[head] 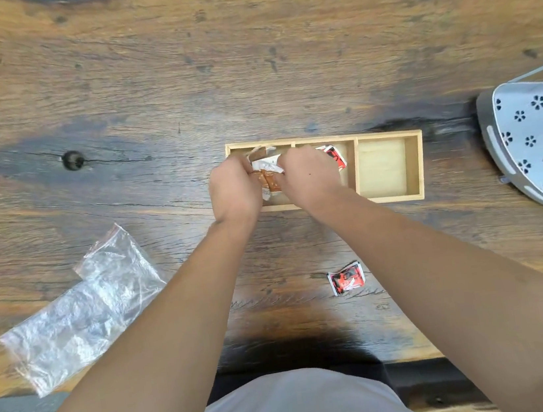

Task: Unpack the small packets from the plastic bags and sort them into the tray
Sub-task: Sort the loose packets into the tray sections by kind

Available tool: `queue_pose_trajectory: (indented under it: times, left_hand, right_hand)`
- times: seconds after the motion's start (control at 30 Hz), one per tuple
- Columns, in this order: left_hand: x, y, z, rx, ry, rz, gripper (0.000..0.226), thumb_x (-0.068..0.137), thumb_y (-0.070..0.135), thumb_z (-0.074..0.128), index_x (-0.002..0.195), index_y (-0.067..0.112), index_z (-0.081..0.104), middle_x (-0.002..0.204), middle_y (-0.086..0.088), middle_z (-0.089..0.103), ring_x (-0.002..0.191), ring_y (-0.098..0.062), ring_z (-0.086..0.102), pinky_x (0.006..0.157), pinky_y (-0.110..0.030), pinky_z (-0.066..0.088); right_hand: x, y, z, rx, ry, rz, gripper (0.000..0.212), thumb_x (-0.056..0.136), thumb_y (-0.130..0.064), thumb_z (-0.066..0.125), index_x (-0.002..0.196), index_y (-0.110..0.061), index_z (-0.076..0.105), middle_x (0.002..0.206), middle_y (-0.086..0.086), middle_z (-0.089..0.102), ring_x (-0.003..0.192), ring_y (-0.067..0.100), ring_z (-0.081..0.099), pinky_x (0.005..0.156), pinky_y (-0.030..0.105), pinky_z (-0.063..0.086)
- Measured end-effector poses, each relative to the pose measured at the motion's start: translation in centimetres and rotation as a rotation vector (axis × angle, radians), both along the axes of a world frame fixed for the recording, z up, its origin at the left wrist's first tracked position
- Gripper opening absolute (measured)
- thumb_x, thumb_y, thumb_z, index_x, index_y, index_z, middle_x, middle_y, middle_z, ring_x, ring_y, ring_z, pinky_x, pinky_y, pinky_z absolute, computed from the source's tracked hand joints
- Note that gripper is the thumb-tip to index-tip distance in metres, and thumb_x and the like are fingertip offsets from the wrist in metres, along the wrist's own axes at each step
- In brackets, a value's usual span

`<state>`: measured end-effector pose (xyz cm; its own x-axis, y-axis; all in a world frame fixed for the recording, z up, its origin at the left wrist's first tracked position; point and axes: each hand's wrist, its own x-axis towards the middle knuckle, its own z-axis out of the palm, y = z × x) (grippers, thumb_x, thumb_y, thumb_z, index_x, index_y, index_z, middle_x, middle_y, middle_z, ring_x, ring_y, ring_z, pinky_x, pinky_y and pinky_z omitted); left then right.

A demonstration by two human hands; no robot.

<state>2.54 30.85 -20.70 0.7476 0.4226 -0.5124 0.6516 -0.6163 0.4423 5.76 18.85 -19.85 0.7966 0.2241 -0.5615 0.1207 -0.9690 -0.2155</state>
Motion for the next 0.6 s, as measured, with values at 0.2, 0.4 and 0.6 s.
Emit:
queue_pose_trajectory:
  times: [0.2, 0.4, 0.6]
  left_hand:
    - [-1.0, 0.2, 1.2, 0.116, -0.185, -0.201, 0.025, 0.087, 0.017, 0.070, 0.111, 0.013, 0.065, 0.111, -0.010, 0.060, 0.105, -0.032, 0.058, 0.083, -0.044, 0.050]
    - [-2.3, 2.1, 0.7, 0.127, -0.281, -0.523, 0.063, 0.088, 0.014, 0.070, 0.146, 0.010, 0.047, 0.132, -0.007, 0.058, 0.117, -0.030, 0.049, 0.099, -0.041, 0.046]
    - [-3.2, 1.7, -0.6, 0.143, -0.172, -0.593, 0.042, 0.092, 0.004, 0.064, 0.133, 0.007, 0.059, 0.111, -0.013, 0.065, 0.107, -0.032, 0.056, 0.087, -0.043, 0.051]
  right_hand:
    - [0.3, -0.3, 0.3, 0.106, -0.106, 0.013, 0.034, 0.091, -0.033, 0.068, 0.119, -0.017, 0.059, 0.113, 0.008, 0.066, 0.105, 0.034, 0.065, 0.076, 0.037, 0.047]
    - [-0.3, -2.4, -0.1, 0.258, -0.288, 0.282, 0.070, 0.080, -0.023, 0.078, 0.144, -0.020, 0.047, 0.138, 0.001, 0.053, 0.122, 0.029, 0.049, 0.096, 0.044, 0.047]
    - [-0.6, -2.0, -1.4, 0.139, -0.191, 0.406, 0.065, 0.089, -0.020, 0.071, 0.148, -0.018, 0.045, 0.132, 0.000, 0.059, 0.124, 0.027, 0.047, 0.095, 0.040, 0.039]
